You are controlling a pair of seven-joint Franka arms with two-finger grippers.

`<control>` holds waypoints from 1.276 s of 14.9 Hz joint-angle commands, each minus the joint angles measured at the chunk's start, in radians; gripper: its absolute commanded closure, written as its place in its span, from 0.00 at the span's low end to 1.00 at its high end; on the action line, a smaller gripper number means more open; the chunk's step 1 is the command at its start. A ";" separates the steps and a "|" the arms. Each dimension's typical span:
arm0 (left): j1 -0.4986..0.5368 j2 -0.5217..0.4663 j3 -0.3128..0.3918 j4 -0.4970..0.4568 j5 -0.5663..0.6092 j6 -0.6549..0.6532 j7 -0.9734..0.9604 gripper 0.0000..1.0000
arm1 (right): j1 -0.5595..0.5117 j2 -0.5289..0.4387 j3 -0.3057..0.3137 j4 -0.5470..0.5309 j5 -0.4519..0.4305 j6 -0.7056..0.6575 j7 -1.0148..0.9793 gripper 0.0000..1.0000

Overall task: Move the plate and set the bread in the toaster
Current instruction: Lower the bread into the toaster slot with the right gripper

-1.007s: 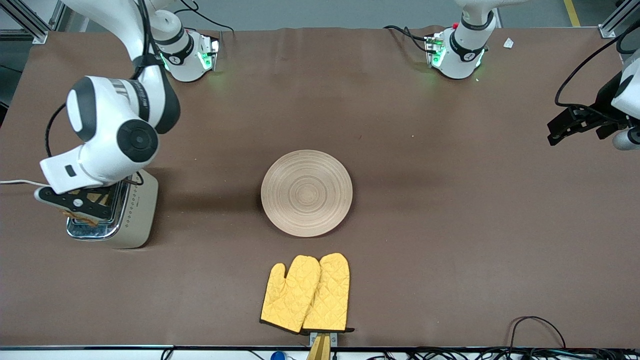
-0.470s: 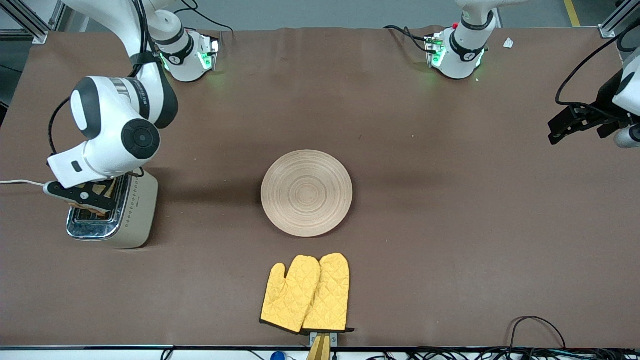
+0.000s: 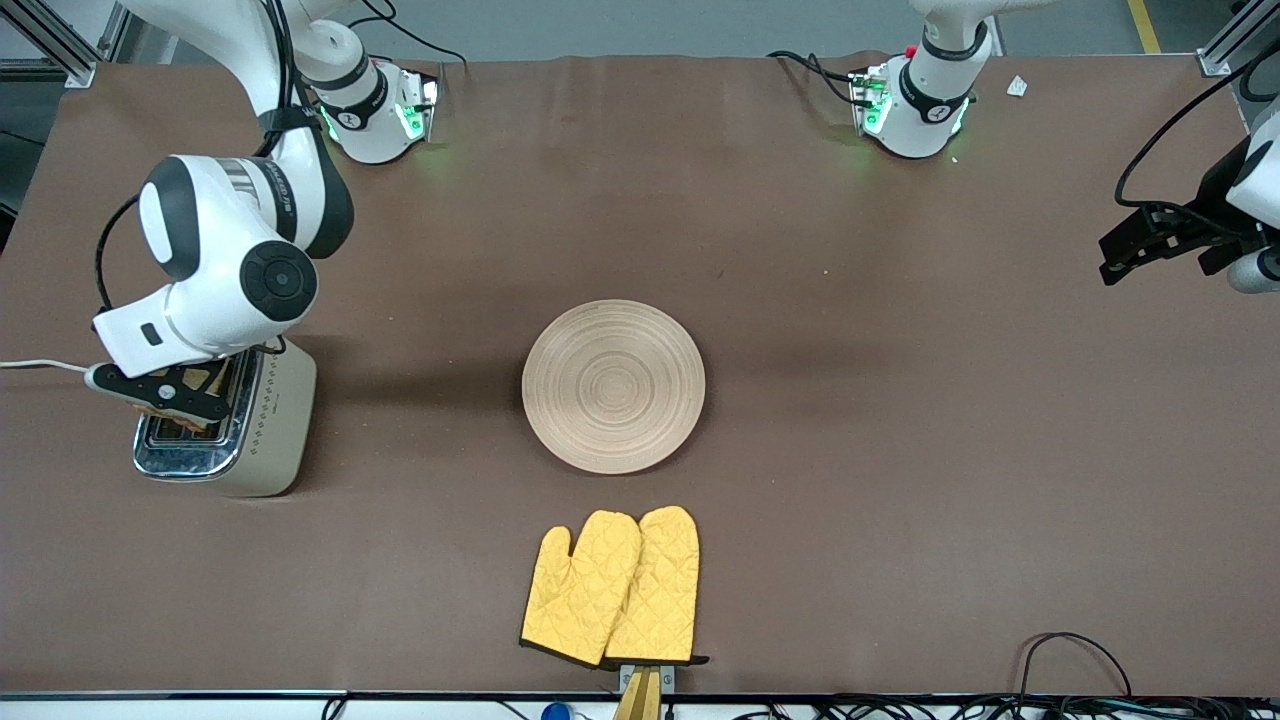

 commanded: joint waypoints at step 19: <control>0.004 -0.015 0.004 0.001 -0.014 -0.012 0.038 0.00 | -0.015 0.078 0.013 -0.028 -0.015 0.014 0.048 0.75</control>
